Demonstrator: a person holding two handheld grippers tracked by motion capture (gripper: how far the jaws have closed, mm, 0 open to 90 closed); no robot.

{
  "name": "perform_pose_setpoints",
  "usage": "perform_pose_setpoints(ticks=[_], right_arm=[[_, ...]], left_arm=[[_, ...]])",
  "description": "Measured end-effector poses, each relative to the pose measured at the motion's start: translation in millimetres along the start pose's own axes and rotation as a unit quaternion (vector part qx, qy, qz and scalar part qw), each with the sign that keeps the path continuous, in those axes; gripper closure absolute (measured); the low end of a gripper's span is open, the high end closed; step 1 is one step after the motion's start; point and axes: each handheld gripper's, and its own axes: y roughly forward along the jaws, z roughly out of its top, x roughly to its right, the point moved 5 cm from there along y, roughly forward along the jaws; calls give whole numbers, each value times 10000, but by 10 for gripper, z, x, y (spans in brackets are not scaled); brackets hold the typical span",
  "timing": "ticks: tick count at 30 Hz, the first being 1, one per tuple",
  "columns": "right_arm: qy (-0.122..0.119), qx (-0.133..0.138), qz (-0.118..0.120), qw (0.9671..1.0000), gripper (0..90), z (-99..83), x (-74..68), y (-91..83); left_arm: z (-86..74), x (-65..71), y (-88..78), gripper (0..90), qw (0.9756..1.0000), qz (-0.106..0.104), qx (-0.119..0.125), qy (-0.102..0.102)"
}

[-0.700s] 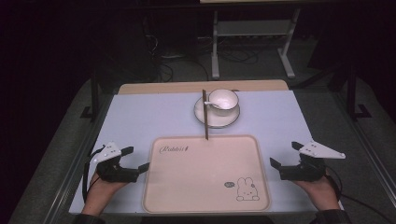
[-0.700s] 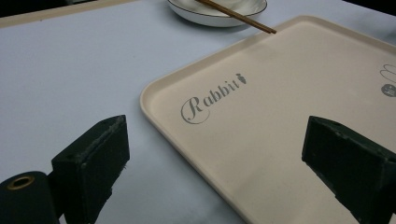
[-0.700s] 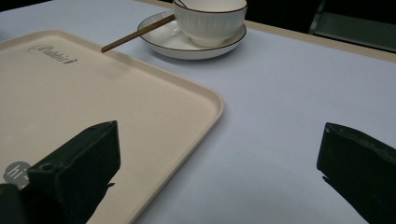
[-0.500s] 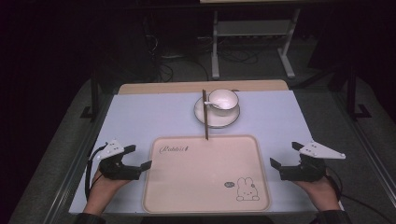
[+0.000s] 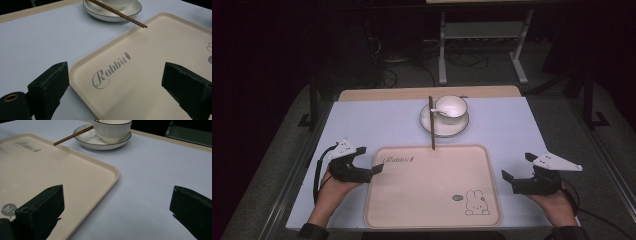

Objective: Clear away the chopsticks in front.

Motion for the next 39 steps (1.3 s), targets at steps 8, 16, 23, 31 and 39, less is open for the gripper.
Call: perform_pose_setpoints(ticks=[8,16,23,31,39], right_arm=[[-25,17,0,10000,0,-4,-8,-13],[-32,16,5,10000,0,-5,-9,-15],[-17,-3,20,10000,0,-12,-13,-12],[-32,-7,34,10000,0,-13,-21,-10],[-26,6,30,10000,0,-12,-21,-15]], left_arm=[[80,38,126,68,9999,-48,-91,47],[191,53,282,68,9998,-80,-160,62],[320,45,447,68,9996,-83,-247,75],[479,68,666,69,9994,-183,-284,54],[652,81,968,74,9989,-195,-426,29]])
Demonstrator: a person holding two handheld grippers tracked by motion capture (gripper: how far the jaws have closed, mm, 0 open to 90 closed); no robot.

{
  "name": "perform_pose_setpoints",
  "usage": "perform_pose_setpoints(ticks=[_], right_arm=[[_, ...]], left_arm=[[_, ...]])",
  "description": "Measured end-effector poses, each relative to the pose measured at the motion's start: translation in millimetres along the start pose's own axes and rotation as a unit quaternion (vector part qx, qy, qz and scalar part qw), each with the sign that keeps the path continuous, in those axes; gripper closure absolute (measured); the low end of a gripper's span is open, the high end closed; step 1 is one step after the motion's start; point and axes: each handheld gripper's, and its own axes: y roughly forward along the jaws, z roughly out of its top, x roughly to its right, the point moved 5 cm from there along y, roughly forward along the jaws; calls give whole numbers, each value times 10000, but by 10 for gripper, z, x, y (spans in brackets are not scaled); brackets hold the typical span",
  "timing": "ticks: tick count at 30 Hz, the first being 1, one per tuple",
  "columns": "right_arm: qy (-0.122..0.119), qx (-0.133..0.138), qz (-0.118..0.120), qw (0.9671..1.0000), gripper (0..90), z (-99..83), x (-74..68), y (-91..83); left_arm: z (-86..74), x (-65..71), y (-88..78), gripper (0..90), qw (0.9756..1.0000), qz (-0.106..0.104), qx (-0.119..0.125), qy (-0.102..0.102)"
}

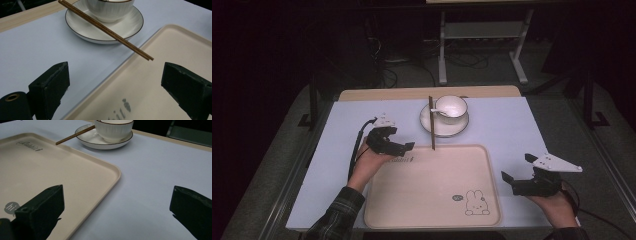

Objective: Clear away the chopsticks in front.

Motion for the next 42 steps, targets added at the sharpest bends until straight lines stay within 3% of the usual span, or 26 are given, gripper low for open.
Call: perform_pose_setpoints(ticks=[6,11,16,22,27,30,36,42], right_arm=[[47,30,14,10000,0,3,4,-7],[59,47,14,10000,0,6,6,-9],[70,61,21,10000,0,6,13,-14],[113,100,26,9999,0,7,23,-28],[129,114,31,9998,0,8,30,-30],[141,121,40,9998,0,5,34,-34],[168,138,41,9998,0,3,46,-41],[204,147,40,9997,0,2,56,-46]], left_arm=[[195,-6,229,79,9998,37,-167,-44],[328,-4,394,141,9998,-8,-211,-45],[458,0,664,210,9989,21,-461,-100],[513,-36,915,315,9971,185,-723,-148],[530,-65,1033,381,9958,271,-835,-268],[529,-88,1137,404,9939,367,-1005,-282],[519,-100,1250,471,9917,499,-1136,-349],[504,-123,1324,513,9910,549,-1139,-437]])
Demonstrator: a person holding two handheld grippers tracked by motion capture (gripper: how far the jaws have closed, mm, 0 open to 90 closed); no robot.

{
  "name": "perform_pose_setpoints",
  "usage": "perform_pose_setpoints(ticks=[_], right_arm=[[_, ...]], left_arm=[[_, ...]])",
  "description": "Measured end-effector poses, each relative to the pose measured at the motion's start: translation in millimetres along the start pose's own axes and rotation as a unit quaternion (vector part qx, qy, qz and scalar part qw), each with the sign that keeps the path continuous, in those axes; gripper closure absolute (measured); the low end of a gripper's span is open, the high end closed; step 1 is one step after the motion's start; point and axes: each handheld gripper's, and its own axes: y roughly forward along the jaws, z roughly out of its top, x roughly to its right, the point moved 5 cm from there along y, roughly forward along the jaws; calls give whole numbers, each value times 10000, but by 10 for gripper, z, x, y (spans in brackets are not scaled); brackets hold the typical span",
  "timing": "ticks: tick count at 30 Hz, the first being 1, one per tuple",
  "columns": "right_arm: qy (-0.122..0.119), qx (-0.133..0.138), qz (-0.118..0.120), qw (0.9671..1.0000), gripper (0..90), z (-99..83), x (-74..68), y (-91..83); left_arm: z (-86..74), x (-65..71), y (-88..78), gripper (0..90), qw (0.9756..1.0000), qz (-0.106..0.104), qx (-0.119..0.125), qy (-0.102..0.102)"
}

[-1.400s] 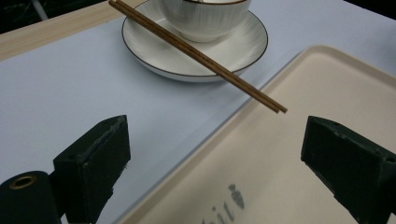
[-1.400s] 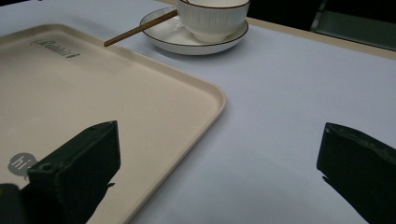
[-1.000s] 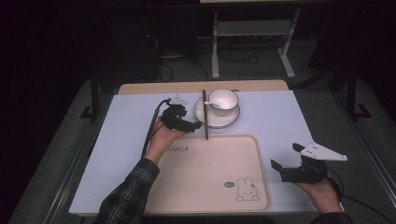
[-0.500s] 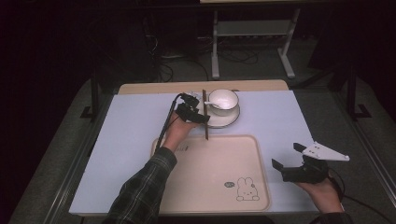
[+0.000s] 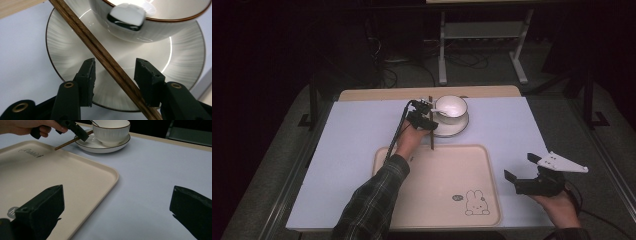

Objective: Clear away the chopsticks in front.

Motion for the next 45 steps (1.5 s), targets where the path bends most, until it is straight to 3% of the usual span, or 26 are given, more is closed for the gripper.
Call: perform_pose_setpoints(ticks=[14,26,31,37,41,45], right_arm=[[30,6,-1,10000,0,-4,22,-13],[102,25,37,9999,0,-2,29,-9],[112,33,58,9999,0,-1,29,-9],[122,41,52,9999,0,-1,30,-11],[92,12,53,9999,0,-5,24,-3],[75,17,46,10000,0,2,11,-3]], left_arm=[[89,-164,81,658,9995,280,127,-92],[155,-217,122,771,9992,357,174,-45],[157,-217,123,765,9992,341,186,-72],[126,-188,28,660,9996,204,182,-32],[19,-175,-81,628,9996,153,251,-34],[-134,-183,-257,648,9990,-52,439,-107]])
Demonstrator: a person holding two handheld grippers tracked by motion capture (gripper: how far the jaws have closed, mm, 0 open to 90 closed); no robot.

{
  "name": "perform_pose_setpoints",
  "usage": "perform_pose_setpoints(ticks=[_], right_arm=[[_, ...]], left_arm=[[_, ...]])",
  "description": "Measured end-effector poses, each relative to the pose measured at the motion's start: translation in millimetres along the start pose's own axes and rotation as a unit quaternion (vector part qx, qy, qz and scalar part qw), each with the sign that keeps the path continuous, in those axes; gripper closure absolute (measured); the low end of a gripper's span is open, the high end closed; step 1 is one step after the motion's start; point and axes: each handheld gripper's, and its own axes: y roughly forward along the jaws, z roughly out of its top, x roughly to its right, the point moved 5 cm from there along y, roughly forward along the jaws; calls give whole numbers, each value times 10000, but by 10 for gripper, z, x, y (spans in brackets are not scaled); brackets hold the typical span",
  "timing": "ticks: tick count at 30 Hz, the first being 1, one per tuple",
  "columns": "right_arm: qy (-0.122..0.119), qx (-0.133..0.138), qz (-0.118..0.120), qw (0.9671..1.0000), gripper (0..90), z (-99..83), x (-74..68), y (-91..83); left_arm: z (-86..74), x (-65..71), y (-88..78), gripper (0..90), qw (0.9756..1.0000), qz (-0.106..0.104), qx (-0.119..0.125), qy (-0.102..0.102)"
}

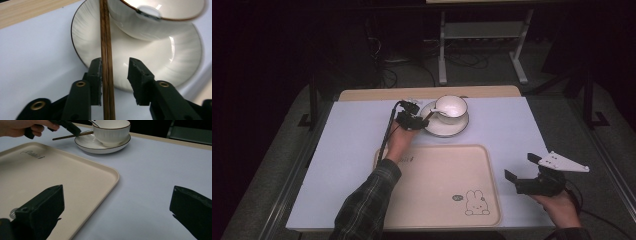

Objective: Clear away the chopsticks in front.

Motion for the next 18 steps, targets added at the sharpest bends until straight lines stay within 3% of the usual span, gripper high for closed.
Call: perform_pose_setpoints(ticks=[2,3,7,18], right_arm=[[-17,-8,-2,10000,0,3,-4,4],[-14,-13,0,10000,0,5,-9,8],[-41,-33,-2,10000,0,4,-18,16],[-19,-45,-17,10000,0,-5,-7,13]], left_arm=[[-44,-8,-76,657,10000,-30,43,51],[-74,-25,-161,658,9998,-78,177,34],[-103,-100,-257,708,9995,-88,318,-31],[-149,-185,-199,736,9991,-203,288,-214]])
